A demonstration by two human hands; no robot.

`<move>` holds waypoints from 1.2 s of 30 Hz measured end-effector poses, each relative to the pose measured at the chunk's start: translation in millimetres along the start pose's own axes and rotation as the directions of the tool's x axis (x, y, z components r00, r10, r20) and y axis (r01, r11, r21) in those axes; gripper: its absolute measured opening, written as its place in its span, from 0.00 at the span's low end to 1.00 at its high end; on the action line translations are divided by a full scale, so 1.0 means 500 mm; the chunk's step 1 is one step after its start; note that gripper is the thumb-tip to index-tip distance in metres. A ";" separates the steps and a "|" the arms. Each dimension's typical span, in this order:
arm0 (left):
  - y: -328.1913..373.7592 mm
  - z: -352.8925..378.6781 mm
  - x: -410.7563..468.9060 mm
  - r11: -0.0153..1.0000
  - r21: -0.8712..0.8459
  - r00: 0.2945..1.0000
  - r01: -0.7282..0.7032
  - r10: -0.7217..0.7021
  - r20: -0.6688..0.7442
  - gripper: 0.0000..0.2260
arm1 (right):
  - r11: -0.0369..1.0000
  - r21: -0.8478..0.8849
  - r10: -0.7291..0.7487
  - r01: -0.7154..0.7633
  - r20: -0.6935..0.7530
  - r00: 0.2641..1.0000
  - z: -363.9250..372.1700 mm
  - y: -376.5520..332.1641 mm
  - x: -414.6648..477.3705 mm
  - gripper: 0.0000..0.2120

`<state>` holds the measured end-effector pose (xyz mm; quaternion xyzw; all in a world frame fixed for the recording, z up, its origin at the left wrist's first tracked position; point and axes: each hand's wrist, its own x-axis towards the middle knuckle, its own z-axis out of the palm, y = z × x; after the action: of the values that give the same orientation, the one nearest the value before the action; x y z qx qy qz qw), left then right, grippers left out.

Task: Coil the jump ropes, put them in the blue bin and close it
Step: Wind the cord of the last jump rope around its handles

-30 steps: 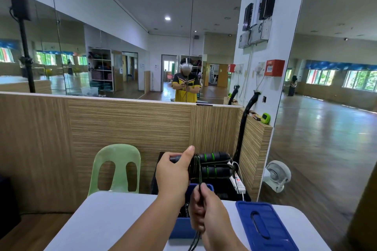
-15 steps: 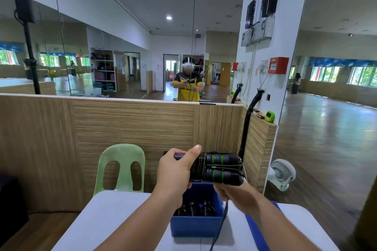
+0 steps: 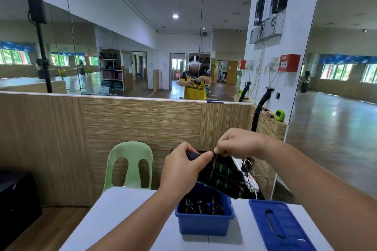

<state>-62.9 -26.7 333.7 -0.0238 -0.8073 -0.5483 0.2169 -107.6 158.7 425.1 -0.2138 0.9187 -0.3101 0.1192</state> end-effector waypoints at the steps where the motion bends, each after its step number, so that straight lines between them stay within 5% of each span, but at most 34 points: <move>1: -0.001 0.000 0.002 0.999 0.045 1.000 -0.008 0.008 -0.013 0.18 | 0.999 0.006 0.037 -0.037 -0.014 0.999 0.002 -0.008 -0.002 0.17; 8: -0.019 0.002 0.036 0.995 0.079 0.986 0.067 -0.054 -0.155 0.18 | 0.923 0.362 0.158 -0.132 -0.045 0.986 0.062 -0.035 -0.024 0.13; 16: -0.028 0.014 0.059 0.965 -0.165 0.943 0.205 -0.240 -0.230 0.20 | 0.760 0.643 0.076 0.091 -0.226 0.971 0.188 -0.010 -0.045 0.13; 26: -0.016 0.027 0.058 0.838 -0.438 0.906 0.326 -0.409 -0.109 0.21 | 0.663 0.721 0.089 0.201 -0.343 0.935 0.325 0.026 -0.065 0.15; 36: -0.002 0.011 0.053 0.806 -0.454 0.911 0.380 -0.410 0.035 0.21 | 0.868 0.442 -0.095 0.227 -0.300 0.949 0.277 0.129 -0.030 0.12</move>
<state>-88.8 -27.7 341.0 0.1128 -0.6375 -0.7538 0.1127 -66.1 140.2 278.3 -0.2109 0.8018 -0.5590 0.0157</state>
